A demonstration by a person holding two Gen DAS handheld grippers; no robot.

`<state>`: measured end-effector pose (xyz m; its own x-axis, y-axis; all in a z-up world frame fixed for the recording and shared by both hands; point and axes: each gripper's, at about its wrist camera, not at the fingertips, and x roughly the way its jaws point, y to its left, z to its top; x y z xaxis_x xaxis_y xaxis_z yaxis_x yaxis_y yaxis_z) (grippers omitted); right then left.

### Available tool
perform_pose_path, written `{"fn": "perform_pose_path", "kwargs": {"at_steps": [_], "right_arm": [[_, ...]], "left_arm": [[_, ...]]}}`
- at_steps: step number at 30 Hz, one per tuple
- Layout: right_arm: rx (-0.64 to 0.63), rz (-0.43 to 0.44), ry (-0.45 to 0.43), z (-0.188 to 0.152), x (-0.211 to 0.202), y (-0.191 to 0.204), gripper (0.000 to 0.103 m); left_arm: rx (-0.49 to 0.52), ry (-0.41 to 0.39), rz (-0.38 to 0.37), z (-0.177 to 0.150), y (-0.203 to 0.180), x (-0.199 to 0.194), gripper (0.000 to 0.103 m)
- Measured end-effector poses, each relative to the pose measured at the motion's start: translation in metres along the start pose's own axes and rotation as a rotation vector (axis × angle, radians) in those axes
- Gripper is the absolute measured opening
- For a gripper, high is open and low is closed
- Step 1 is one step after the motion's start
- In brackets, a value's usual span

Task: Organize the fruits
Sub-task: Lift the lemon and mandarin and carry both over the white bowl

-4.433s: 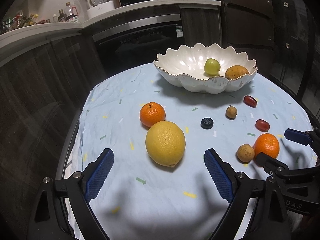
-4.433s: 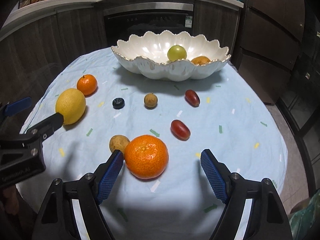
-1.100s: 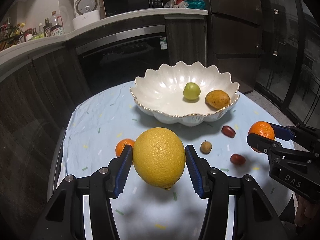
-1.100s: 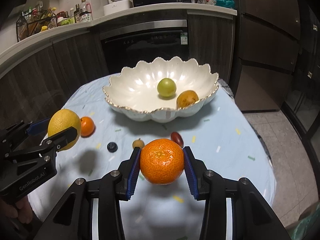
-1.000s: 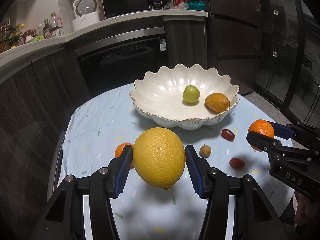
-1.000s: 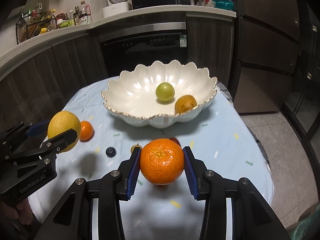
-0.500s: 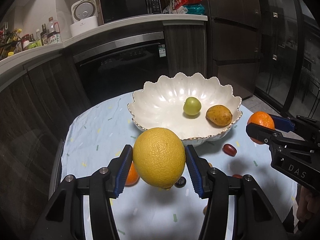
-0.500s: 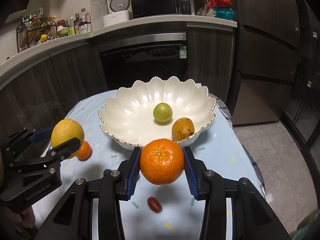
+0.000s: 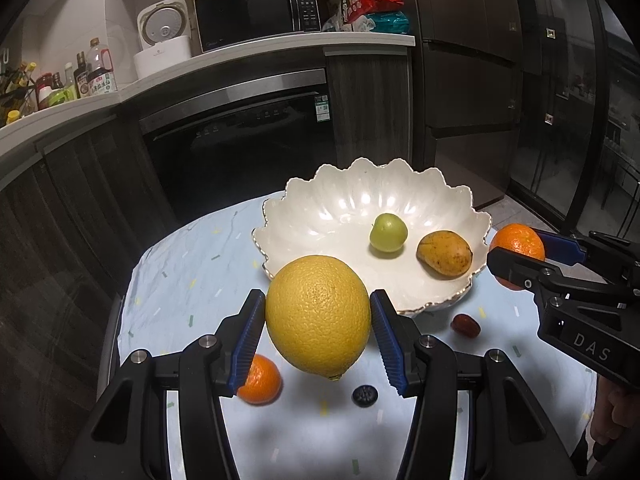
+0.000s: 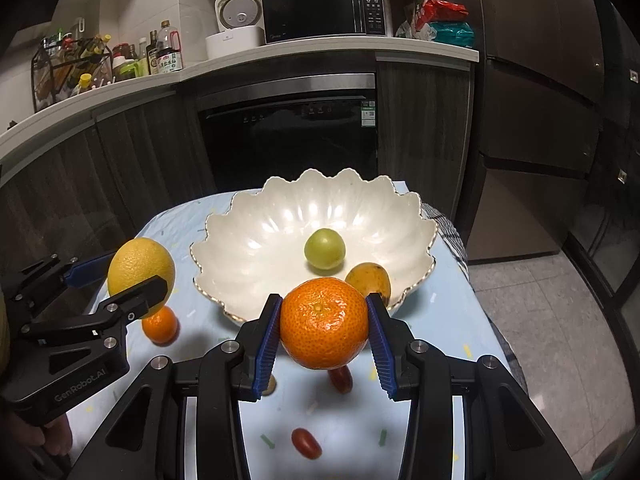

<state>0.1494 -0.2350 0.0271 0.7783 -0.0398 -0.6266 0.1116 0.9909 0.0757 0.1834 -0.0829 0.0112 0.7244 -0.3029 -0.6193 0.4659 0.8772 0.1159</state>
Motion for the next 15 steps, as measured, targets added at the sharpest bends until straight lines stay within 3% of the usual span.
{"fn": "perform_pose_path", "kwargs": {"at_steps": [15], "right_arm": [[0.007, 0.004, 0.004, 0.017, 0.017, -0.001, 0.043]], "left_arm": [[0.024, 0.002, -0.039, 0.021, 0.004, 0.025, 0.053]]}}
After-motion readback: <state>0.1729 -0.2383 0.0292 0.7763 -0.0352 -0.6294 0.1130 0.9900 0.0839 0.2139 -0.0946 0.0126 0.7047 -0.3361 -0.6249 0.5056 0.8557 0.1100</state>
